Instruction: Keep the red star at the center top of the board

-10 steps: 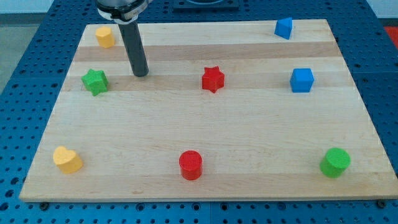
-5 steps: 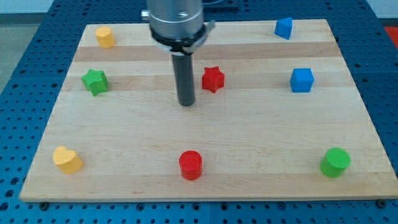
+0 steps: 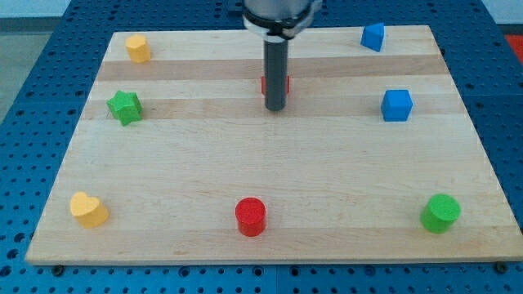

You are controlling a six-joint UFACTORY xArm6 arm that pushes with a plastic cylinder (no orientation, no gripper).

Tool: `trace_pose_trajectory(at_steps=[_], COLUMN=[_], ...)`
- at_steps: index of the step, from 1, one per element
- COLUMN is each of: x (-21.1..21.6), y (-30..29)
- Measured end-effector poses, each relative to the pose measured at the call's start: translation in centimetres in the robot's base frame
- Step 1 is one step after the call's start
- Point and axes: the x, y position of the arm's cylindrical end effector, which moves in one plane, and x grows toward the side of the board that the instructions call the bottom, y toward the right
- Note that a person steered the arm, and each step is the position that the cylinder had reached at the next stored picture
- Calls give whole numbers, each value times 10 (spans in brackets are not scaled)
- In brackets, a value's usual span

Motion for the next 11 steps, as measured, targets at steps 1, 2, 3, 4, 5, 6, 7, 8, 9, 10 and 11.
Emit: trace_pose_trajectory(at_steps=[1,2,3,4,5,6,7,8,9,10,11], x=[-5,-13,-14,-17,-43,-74,-100,-131,-143,-127,-61], y=[-3,-3,11,22,22,22,21,16,16,16,16])
